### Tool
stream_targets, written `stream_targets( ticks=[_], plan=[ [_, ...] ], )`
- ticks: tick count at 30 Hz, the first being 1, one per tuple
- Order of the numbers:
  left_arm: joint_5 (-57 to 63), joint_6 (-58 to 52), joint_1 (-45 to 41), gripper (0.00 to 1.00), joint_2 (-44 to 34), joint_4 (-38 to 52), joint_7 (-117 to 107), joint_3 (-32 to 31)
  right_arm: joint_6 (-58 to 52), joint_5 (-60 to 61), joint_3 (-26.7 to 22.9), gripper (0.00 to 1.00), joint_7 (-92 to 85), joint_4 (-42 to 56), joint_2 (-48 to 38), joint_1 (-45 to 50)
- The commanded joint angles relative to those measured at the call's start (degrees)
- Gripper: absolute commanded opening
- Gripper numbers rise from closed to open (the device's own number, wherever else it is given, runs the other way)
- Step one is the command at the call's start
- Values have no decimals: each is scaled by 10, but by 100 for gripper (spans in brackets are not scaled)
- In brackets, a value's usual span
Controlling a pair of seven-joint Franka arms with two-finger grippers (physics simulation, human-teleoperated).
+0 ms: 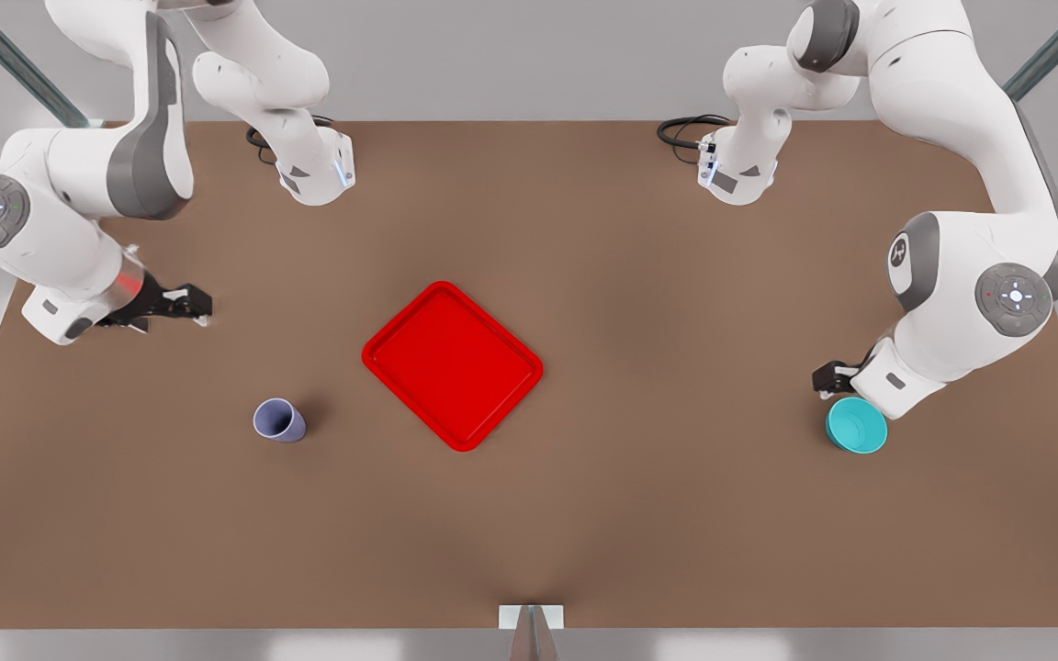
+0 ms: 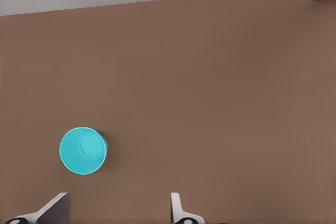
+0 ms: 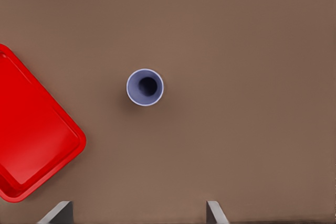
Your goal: Place the bowl on the tray with the left arm and the cup on the tray with the right arm
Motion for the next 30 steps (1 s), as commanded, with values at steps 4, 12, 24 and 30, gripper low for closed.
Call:
stream_targets(
  ticks=[4, 12, 24, 30],
  plan=[
    [-48, 42, 18, 100, 38, -10, 6, 23, 0, -1, 0, 100, -1, -1, 3, 9],
    [-187, 192, 152, 100, 128, -143, 309, 47, 1, 4, 0, 100, -3, 25, 93, 11],
    [-188, 258, 175, 100, 214, -136, 346, 64, 6, 7, -3, 100, -8, 17, 95, 8],
    [-207, 254, 175, 41, 225, -135, 347, 65, 6, 3, -3, 100, -7, 18, 97, 8]
  ],
)
